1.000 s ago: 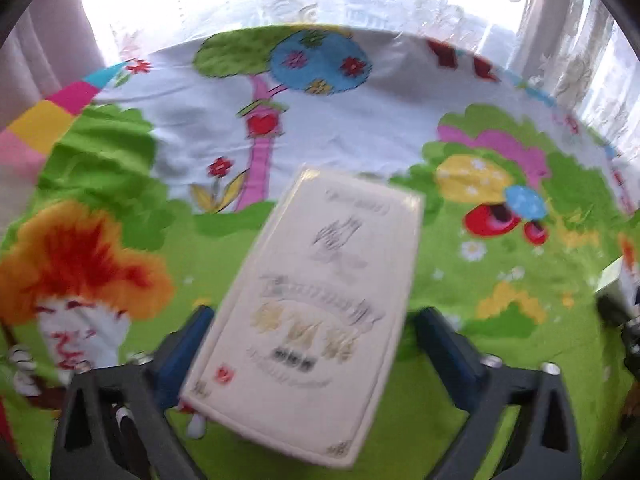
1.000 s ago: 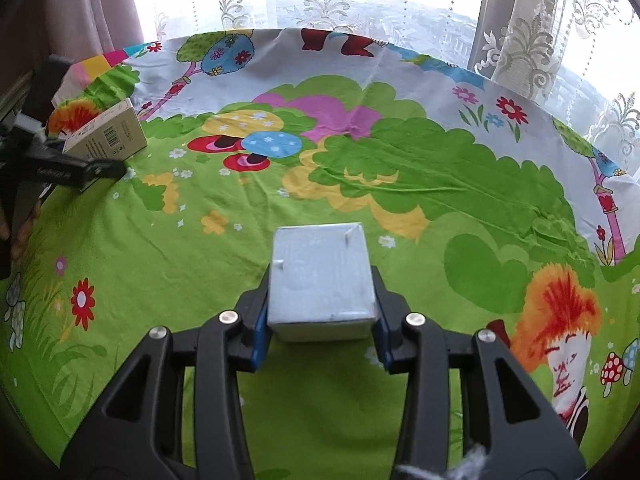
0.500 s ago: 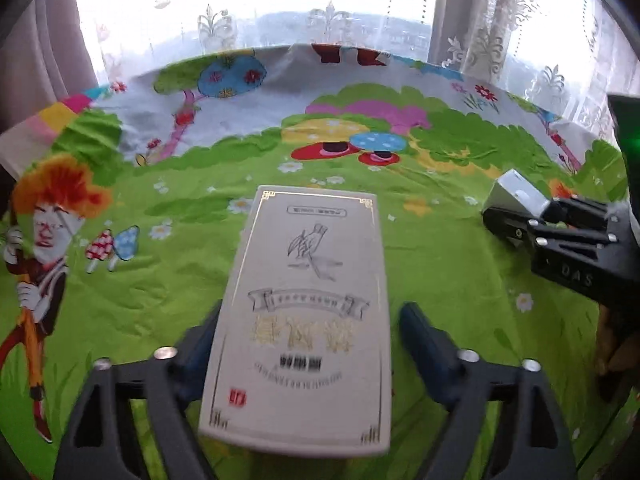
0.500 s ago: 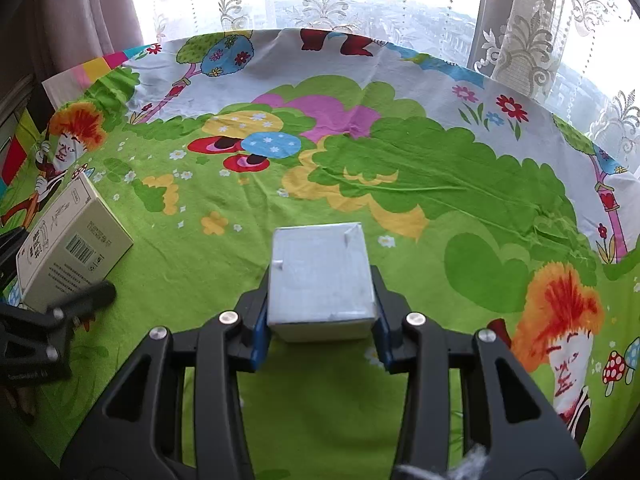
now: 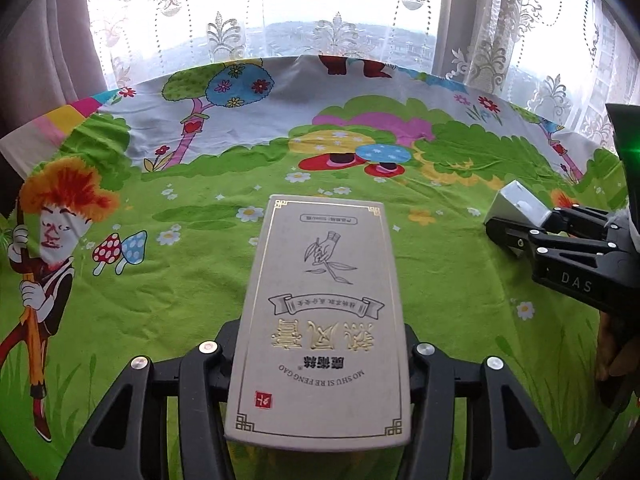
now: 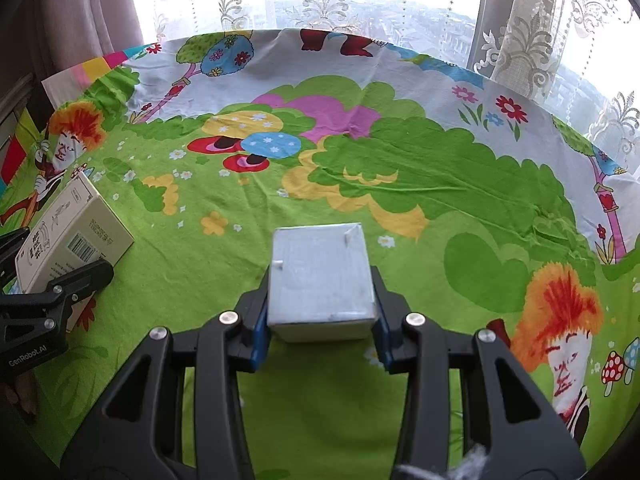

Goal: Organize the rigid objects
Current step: 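Grasp the cream tea box with the left tool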

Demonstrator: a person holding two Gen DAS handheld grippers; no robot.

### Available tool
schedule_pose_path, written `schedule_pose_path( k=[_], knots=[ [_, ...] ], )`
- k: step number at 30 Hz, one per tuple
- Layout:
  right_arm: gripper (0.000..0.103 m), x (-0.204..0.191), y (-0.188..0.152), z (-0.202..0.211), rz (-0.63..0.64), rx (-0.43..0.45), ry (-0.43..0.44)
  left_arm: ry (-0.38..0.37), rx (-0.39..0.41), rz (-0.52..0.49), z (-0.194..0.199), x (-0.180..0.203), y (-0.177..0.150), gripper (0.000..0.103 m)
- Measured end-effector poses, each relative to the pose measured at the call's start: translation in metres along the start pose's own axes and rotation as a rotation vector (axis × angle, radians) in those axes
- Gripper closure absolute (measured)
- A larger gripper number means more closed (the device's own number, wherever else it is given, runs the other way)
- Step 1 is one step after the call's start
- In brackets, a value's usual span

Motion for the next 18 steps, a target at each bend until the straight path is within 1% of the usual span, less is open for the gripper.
schedule_pose_path(
  k=[5,8,13,18],
  knots=[
    [0.058,0.000,-0.002,0.001,-0.016,-0.001,-0.008,0.014,0.000,-0.010,0.000,0.001,-0.001,0.050],
    [0.058,-0.004,-0.012,0.010,-0.038,-0.003,-0.031,0.009,-0.003,-0.001,0.006,0.002,-0.007,0.050],
    [0.059,-0.017,-0.054,0.047,-0.061,0.004,-0.062,-0.006,0.004,0.007,0.031,0.011,-0.038,0.051],
    [0.059,-0.018,-0.100,0.085,-0.111,0.008,-0.081,-0.022,0.004,-0.026,0.051,0.026,-0.061,0.051]
  ],
)
Point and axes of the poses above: each gripper's, at about its wrist camera, not at the fingertips, and z roughly against the way its jaws point, x to its right, y to its top, the point moved 2 cm from there along -z, roughly the way its jaws point
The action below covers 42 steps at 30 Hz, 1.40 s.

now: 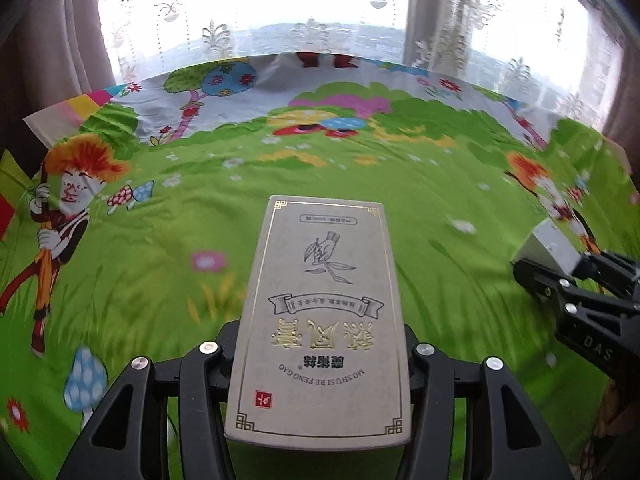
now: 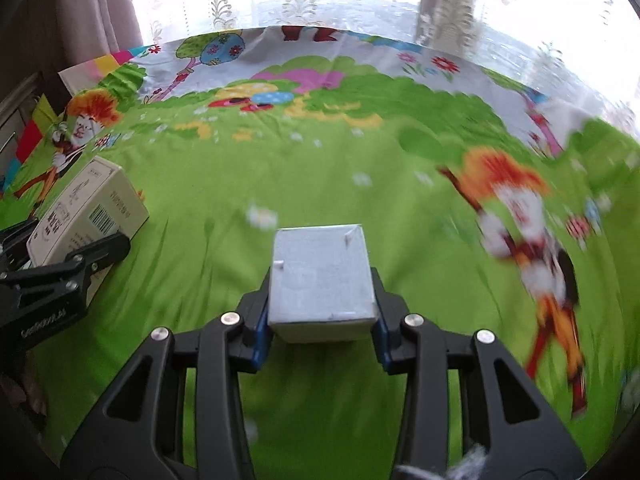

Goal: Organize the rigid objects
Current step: 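Carry the white cube box and cream tea box over the bin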

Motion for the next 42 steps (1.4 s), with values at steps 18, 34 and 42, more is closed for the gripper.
schedule_pose_path(
  k=[18,34,42],
  knots=[
    [0.058,0.037,-0.049,0.223,-0.219,0.718,-0.119,-0.080,0.504,-0.131,0.199,0.093,0.020,0.051],
    [0.058,-0.016,-0.067,0.334,-0.081,1.120,-0.235,-0.037,0.894,-0.157,0.307,0.099,-0.013,0.050],
    [0.058,-0.035,-0.063,0.336,-0.039,1.132,-0.183,-0.005,0.914,-0.139,0.321,0.073,-0.026,0.050]
  ],
)
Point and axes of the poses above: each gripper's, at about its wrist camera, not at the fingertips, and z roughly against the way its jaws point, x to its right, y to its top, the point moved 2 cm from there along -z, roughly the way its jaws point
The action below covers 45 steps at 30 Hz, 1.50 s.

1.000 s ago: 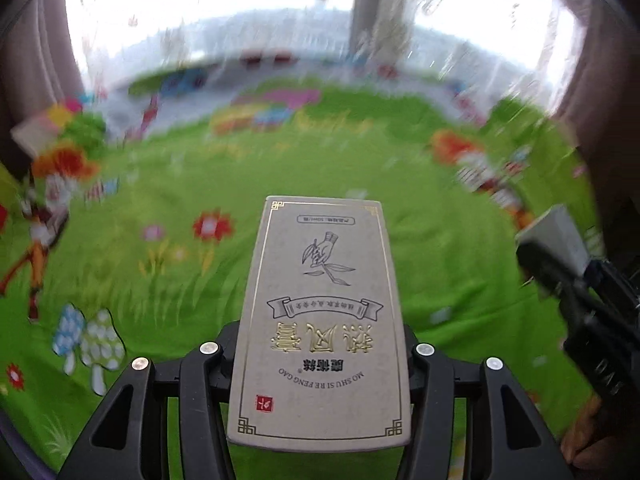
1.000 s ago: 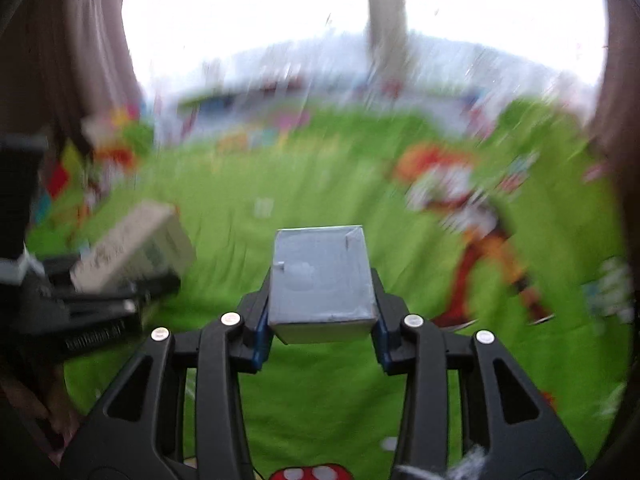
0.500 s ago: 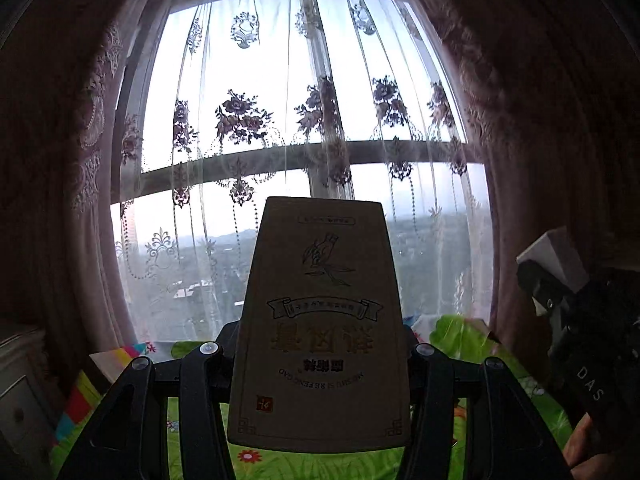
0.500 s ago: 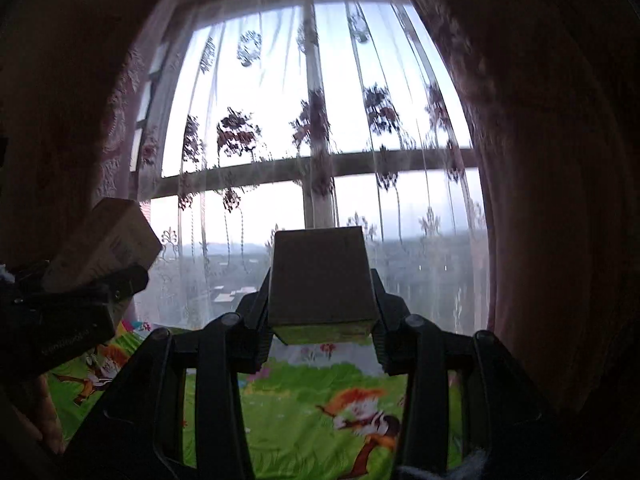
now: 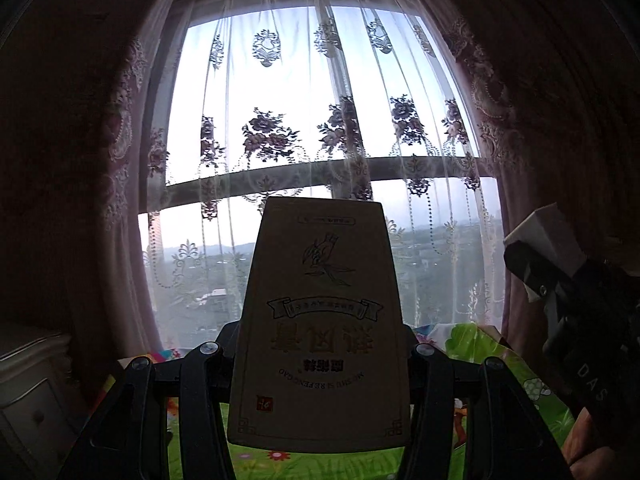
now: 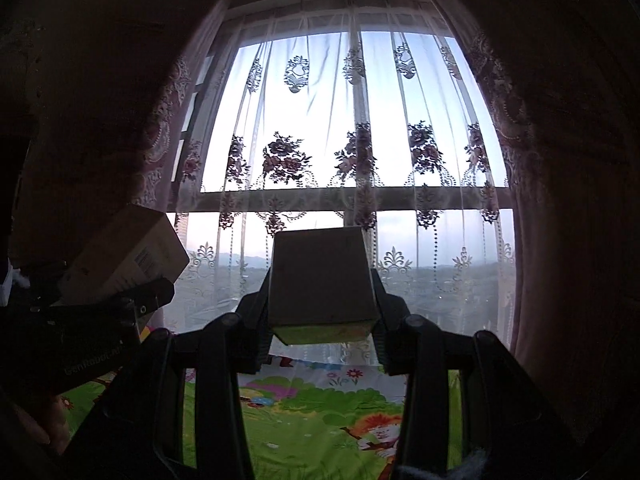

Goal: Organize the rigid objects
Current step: 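Carry the white cube box and cream tea box over the bin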

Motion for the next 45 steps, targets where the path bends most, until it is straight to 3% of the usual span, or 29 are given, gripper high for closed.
schedule_pose_path(
  k=[8,24,37,42,45],
  knots=[
    [0.058,-0.044,-0.001,-0.003,-0.003,-0.050,0.196,0.076,-0.056,0.039,0.021,-0.045,-0.016,0.050],
    [0.058,-0.179,0.009,0.012,0.037,-0.027,0.629,0.395,-0.115,0.087,0.105,-0.158,-0.049,0.050],
    [0.058,-0.268,-0.009,0.038,0.102,-0.133,0.959,0.573,-0.286,0.194,0.161,-0.217,-0.105,0.050],
    [0.058,-0.295,-0.020,0.039,0.107,-0.221,1.056,0.620,-0.344,0.236,0.171,-0.235,-0.126,0.050],
    [0.058,-0.319,-0.031,0.036,0.148,-0.319,1.123,0.632,-0.395,0.289,0.174,-0.246,-0.140,0.050]
  ],
)
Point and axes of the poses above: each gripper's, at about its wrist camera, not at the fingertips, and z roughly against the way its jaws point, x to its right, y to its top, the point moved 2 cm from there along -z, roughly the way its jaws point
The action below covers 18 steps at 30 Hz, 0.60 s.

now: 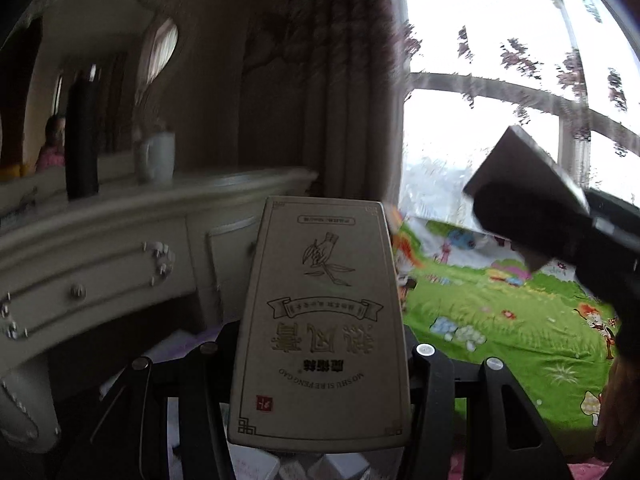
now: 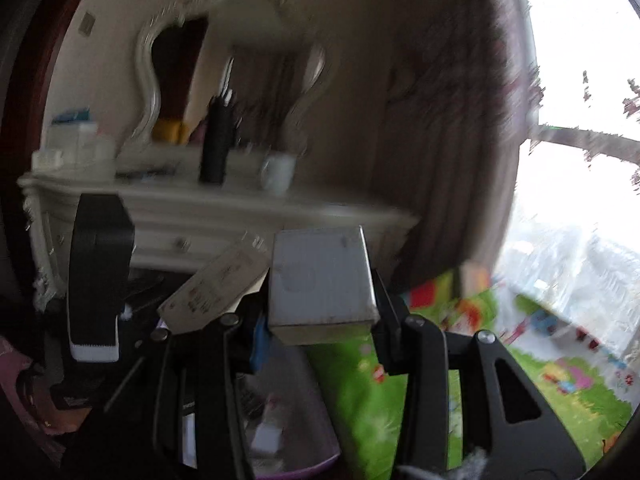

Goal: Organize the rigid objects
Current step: 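Open both tools to drop the two boxes into the bin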

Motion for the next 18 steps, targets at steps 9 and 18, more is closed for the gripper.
schedule_pose_path(
  k=[9,18],
  knots=[
    [0.058,-0.016,-0.031,-0.054,-0.033,-0.227,0.107,0.066,-0.212,0.115,-0.032,-0.042,-0.033,0.050],
    [0.057,-0.028,-0.064,-0.092,-0.090,-0.395,0.196,0.130,-0.280,0.175,-0.041,-0.067,-0.053,0.017]
  ],
)
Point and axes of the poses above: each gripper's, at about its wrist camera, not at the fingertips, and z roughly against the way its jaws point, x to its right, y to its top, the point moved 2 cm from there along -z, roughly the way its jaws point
